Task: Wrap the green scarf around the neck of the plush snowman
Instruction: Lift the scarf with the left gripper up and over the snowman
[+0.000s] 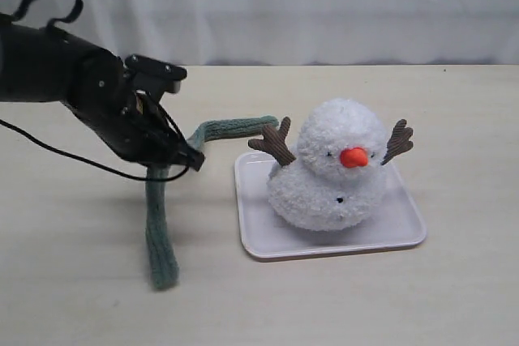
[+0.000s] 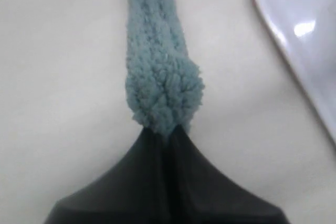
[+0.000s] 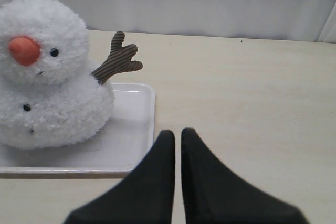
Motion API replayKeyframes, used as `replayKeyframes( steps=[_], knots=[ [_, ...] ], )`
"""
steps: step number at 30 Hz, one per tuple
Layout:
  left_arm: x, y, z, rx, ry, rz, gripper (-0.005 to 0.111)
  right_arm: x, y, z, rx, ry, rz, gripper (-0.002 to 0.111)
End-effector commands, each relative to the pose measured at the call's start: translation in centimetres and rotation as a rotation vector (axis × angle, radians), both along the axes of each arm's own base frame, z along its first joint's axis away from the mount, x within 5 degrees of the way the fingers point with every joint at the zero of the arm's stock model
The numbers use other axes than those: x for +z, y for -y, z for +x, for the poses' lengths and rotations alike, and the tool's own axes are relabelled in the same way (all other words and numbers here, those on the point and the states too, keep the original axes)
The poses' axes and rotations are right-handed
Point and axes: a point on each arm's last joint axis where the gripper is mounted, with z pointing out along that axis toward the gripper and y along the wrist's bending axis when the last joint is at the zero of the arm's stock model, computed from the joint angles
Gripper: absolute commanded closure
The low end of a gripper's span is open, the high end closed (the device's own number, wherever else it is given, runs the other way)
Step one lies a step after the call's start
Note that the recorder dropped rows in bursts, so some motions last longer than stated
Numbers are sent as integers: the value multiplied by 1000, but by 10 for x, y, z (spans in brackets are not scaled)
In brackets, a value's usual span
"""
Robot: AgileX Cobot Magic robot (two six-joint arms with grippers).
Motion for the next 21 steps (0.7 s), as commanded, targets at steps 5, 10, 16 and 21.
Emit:
replayKeyframes(
  steps=[5,10,16,21],
  knots=[
    [87,-2,1,13,317,-137,107,-1,0,0,-1,0,-7,104],
    [118,10,7,-2,391,-190,107,-1,0,0,-1,0,-7,104],
    [142,39,1,-92,482,-234,107,-1,0,0,-1,0,-7,104],
    [157,62,-9,-195,558,-256,107,-1,0,0,-1,0,-7,104]
  ],
)
